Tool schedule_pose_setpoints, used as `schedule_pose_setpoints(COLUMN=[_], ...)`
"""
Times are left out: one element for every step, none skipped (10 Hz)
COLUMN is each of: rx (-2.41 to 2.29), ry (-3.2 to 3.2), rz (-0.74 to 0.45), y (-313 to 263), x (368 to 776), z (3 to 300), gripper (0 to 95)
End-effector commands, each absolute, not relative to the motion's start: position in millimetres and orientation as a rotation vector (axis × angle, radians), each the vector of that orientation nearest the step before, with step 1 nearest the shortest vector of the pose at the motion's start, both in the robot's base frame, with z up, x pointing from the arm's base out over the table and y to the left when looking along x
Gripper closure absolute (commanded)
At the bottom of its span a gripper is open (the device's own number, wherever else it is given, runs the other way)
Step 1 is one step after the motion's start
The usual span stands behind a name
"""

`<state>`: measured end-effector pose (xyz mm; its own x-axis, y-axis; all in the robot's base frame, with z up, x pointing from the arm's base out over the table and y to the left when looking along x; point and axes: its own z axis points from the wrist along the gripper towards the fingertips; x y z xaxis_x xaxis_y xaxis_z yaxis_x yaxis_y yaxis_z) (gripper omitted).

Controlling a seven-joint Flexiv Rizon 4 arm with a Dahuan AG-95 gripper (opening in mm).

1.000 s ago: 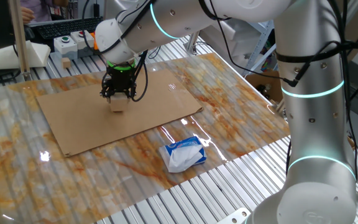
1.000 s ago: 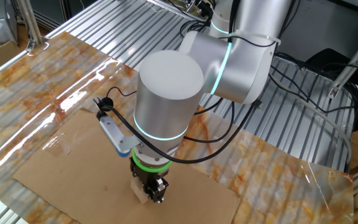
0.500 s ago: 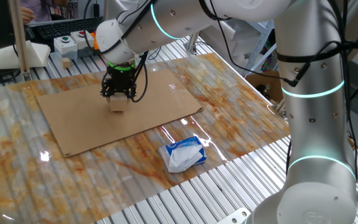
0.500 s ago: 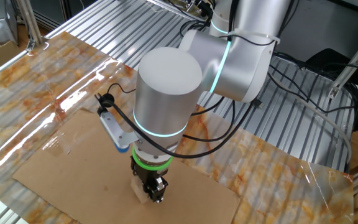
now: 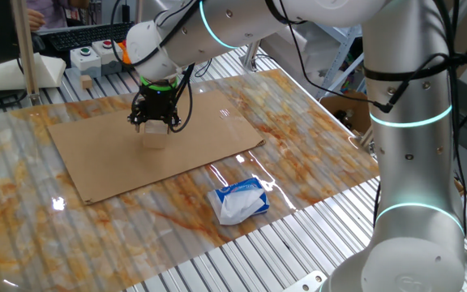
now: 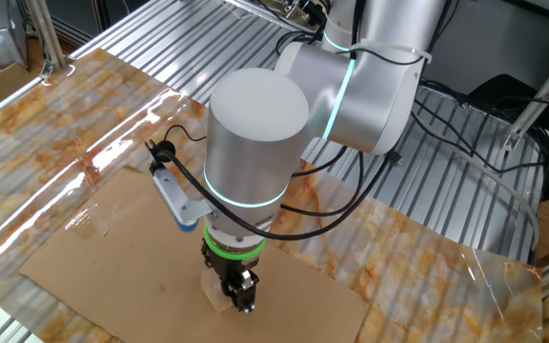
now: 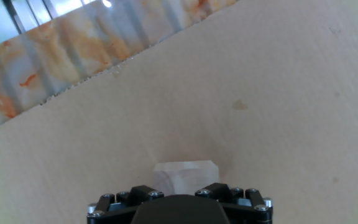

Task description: Hold a small block with the gripper and sweep it from left to right on the table

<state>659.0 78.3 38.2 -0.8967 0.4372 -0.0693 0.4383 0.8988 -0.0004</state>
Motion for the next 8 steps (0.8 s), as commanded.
schedule_pose_setpoints(rx=[0.792,0.809,0.826,0.839,0.852,0.855,0.858,0.865], ry=[2.966,2.96,2.956,2.955,2.95,2.955,2.961,2.966], rz=[-0.025,-0.029,-0.029,-0.032,-0.035,-0.044,-0.045,-0.048], y=[81.6,84.3,86.5,87.3,87.3,86.6,85.2,82.9], x=[656.4,655.1,653.3,651.8,650.6,647.6,645.2,642.6], z=[44.2,48.9,55.2,62.8,69.6,85.5,97.7,110.4], gripper=[19.0,19.0,19.0,0.0,0.0,0.0,0.0,0.0])
